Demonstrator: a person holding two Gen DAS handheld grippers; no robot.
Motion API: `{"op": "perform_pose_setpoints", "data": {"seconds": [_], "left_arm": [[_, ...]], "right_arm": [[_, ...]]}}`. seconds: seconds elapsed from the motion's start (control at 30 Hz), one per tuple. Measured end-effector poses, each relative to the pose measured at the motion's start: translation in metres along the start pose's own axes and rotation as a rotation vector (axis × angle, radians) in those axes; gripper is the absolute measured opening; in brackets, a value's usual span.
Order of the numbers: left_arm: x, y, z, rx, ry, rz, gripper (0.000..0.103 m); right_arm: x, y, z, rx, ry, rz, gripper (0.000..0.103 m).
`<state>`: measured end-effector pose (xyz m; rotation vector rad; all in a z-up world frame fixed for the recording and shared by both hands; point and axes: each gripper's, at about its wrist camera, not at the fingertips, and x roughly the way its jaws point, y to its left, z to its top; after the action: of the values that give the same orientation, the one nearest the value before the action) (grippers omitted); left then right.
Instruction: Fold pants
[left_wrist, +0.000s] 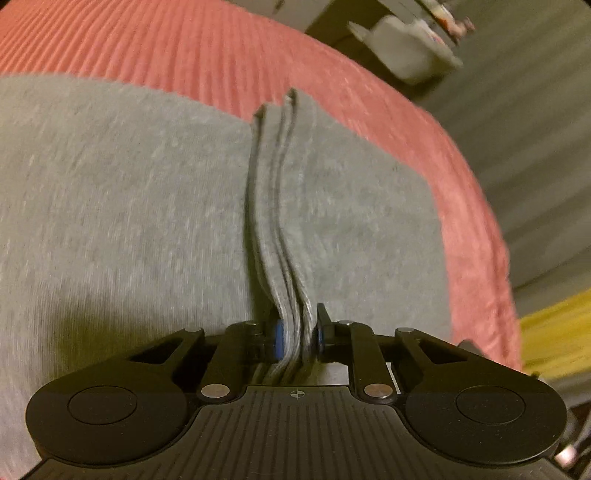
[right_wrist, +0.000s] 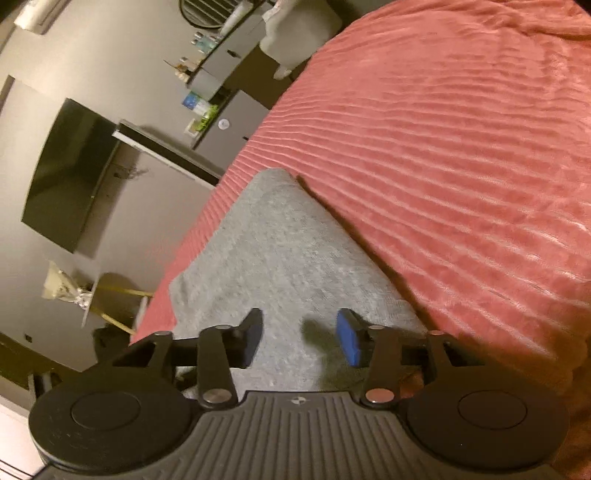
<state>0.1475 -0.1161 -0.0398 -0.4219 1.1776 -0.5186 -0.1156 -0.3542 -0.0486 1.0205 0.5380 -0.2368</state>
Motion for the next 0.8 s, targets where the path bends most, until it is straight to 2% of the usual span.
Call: {"op": "perform_pose_setpoints", "data": {"seconds": [0.07,0.13,0.2,0.27,0.33,0.4,0.43,0.47,0.53,0.6,0.73,0.8], "left_arm": [[-0.016,0.003,-0.002,-0.038,-0.028,-0.047,0.017],[-0.031,0.000,-0.003,-0.009,-0.054,-0.059,0.016],[-0.047,0.000,-0.007,0.027,-0.069,-0.035,0.017],[-0.057,0.010,-0.011,0.032,-0.063,0.006,0.017],[-0.064,0.024,-0.014,0.036,-0.068,0.080,0.017],[-0.063,0.040,-0.018,0.028,-0.076,0.178,0.024],[-0.063,0.047,-0.020,0.016,-0.075,0.200,0.025],[-0.064,0.052,-0.022,0.008,-0.072,0.180,0.031],[-0.066,0.053,-0.023,0.008,-0.087,0.163,0.034],[-0.069,0.050,-0.019,0.022,-0.106,0.164,0.050],[-0.063,0.042,0.002,0.030,-0.168,0.159,0.062],[-0.049,0.040,0.015,0.035,-0.174,0.170,0.067]], "right_arm": [[-0.002,0.005,0.000,-0.030,0.003,0.010,0.066],[-0.005,0.015,-0.002,-0.067,0.009,0.001,0.070],[-0.009,0.022,-0.004,-0.104,0.017,0.001,0.072],[-0.014,0.028,-0.007,-0.126,0.037,0.010,0.079],[-0.016,0.033,-0.010,-0.149,0.048,0.014,0.079],[-0.015,0.038,-0.013,-0.174,0.063,0.009,0.079],[-0.014,0.042,-0.014,-0.185,0.071,0.012,0.079],[-0.014,0.044,-0.017,-0.197,0.068,0.005,0.080],[-0.014,0.048,-0.019,-0.223,0.056,-0.008,0.080],[-0.018,0.048,-0.020,-0.217,0.025,-0.008,0.080],[-0.013,0.044,-0.017,-0.186,0.024,-0.026,0.076],[-0.009,0.041,-0.016,-0.171,0.030,-0.026,0.076]]}}
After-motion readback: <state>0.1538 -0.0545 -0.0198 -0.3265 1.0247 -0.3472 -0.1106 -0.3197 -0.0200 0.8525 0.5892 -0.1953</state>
